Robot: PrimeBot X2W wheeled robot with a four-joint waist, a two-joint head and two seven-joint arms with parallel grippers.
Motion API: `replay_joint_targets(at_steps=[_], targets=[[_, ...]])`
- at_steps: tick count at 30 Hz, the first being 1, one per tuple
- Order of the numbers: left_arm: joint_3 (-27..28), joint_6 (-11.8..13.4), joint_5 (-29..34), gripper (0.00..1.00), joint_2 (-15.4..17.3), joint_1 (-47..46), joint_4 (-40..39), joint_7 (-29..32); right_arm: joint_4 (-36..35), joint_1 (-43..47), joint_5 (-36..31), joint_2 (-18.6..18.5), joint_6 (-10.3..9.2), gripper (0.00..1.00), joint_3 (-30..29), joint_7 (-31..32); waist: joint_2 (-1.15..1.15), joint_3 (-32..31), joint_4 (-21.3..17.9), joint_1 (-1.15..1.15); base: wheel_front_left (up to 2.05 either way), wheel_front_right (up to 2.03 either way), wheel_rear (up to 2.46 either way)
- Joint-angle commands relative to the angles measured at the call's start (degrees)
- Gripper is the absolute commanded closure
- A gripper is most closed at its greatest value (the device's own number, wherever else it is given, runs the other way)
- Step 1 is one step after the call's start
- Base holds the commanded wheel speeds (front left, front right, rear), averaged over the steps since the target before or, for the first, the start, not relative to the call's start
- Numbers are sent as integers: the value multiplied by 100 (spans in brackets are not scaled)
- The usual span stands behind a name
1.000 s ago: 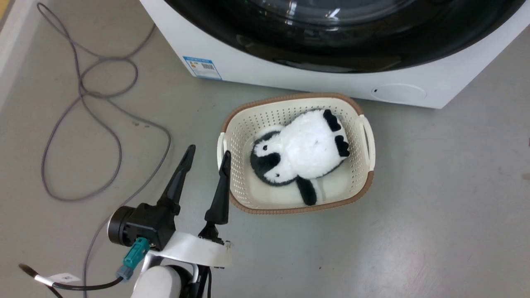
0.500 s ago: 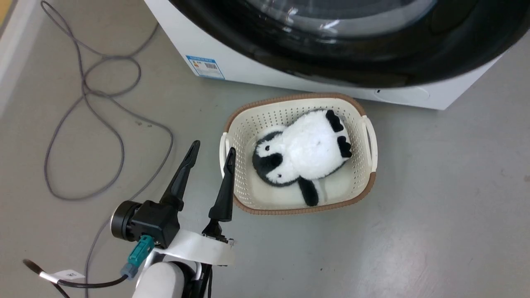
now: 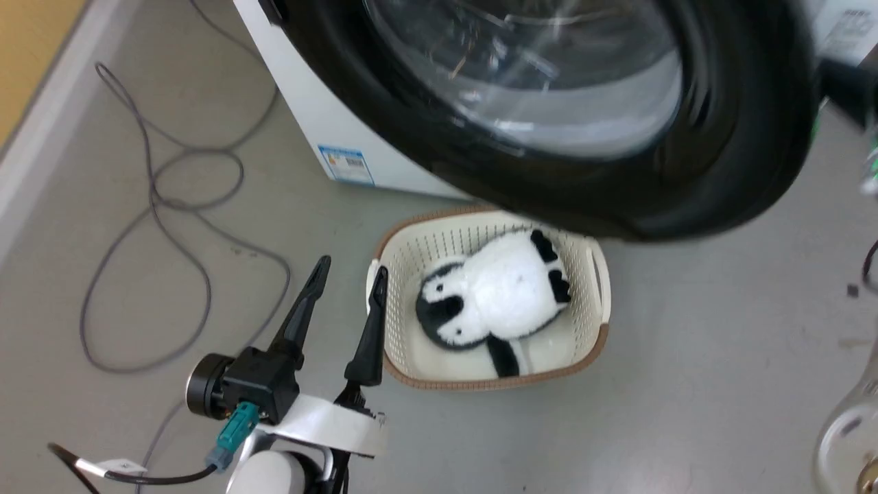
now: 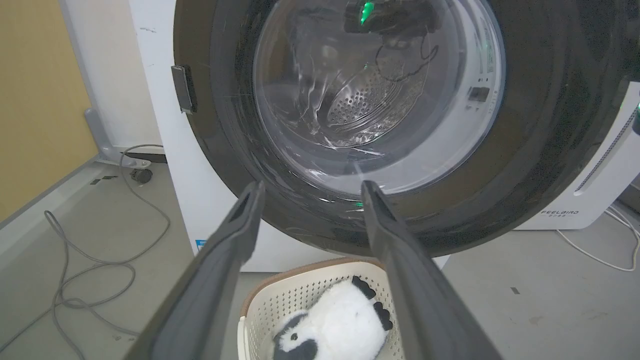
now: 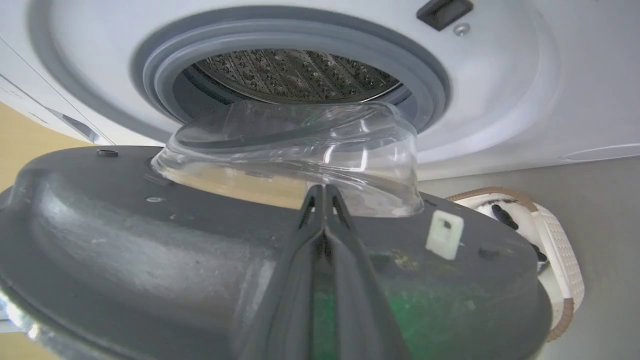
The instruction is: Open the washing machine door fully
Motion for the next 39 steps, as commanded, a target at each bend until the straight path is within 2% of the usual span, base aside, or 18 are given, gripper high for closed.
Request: replay_joint_targets(at_steps=[1, 5, 13, 21, 27, 28, 39], targets=[[29, -11, 29, 0, 8, 69, 10, -32, -37, 188, 46, 80, 6, 100, 36, 51, 0, -177, -3, 0, 0, 0, 0], [93, -1, 18, 0, 8, 238, 69, -32, -241, 802, 316, 124, 6, 100, 188, 185, 0, -582, -8, 0, 0, 0, 0], [166, -31, 41, 0, 8, 485, 165, -32, -168, 1645, 1127, 129, 6, 100, 840, 101, 0, -1088, 12, 0, 0, 0, 0], [239, -102, 108, 0, 8, 685, 223, -32, -194, 2477, 2185, 129, 6, 100, 1807, -180, 0, -1436, 60, 0, 0, 0, 0], [263, -180, 96, 0, 8, 829, 207, -32, -539, 3165, 3197, 130, 6, 100, 2653, -593, 0, -1639, 170, 0, 0, 0, 0], [263, -180, 96, 0, 8, 829, 207, -32, -539, 3165, 3197, 130, 6, 100, 2653, -593, 0, -1639, 170, 0, 0, 0, 0], [260, -256, 161, 0, 8, 1065, 265, -32, -1335, 4150, 4325, 130, 6, 100, 4155, -1279, 0, -1822, 338, 0, 0, 0, 0]])
